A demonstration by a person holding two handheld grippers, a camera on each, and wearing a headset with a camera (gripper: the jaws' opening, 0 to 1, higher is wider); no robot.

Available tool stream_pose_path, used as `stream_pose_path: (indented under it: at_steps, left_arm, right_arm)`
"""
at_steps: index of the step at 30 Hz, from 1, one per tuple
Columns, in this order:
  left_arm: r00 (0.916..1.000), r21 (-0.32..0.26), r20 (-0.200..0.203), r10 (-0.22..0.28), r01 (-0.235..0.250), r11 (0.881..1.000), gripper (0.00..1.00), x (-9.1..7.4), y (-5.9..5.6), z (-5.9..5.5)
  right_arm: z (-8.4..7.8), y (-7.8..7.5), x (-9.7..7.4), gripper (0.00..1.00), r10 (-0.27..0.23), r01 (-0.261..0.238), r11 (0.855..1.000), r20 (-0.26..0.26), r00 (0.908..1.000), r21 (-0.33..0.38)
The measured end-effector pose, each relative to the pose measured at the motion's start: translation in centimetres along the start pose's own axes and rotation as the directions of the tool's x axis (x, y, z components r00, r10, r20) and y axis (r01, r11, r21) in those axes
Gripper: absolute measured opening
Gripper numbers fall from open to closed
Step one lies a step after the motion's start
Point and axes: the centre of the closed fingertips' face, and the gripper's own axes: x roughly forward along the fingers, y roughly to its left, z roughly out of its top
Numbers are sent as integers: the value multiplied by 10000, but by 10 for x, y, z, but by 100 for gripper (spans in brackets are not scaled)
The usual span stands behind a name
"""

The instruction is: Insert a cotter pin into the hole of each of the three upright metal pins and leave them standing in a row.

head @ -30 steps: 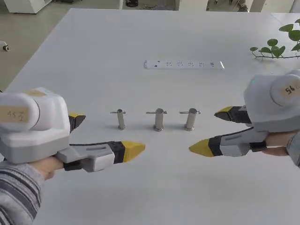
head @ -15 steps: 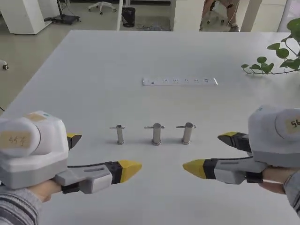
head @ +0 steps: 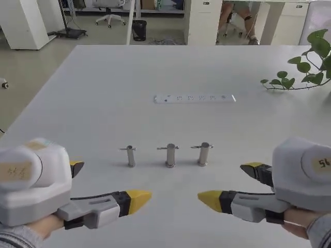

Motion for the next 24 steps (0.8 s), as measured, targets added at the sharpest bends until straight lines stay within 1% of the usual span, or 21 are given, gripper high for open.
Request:
stream_pose_path:
  at_steps: [5, 12, 16, 20, 24]
  left_arm:
    - [9999, 50, -100, 21, -20, 10000, 95, -3, -1, -3]
    - [9999, -112, -113, 58, -59, 9999, 94, -6, 0, -8]
    - [10000, -210, -48, 72, -73, 9998, 94, -7, -2, -7]
    - [10000, -142, -40, 57, -58, 9999, 94, -9, -3, -6]
    - [9999, -151, 15, 100, -100, 9998, 94, -10, -4, -5]
  right_arm:
    - [-4, 2, 0, 73, -44, 44, 10000, -61, 10000, 38]
    - [-4, 4, -1, 73, -53, 53, 9999, -9, 10000, 123]
    - [-3, 7, -1, 72, -56, 55, 9997, 66, 10000, 237]
    - [-1, 6, -2, 72, -130, 122, 9991, 200, 9997, 394]
    - [-3, 5, -3, 72, -207, 203, 9993, 122, 9997, 310]
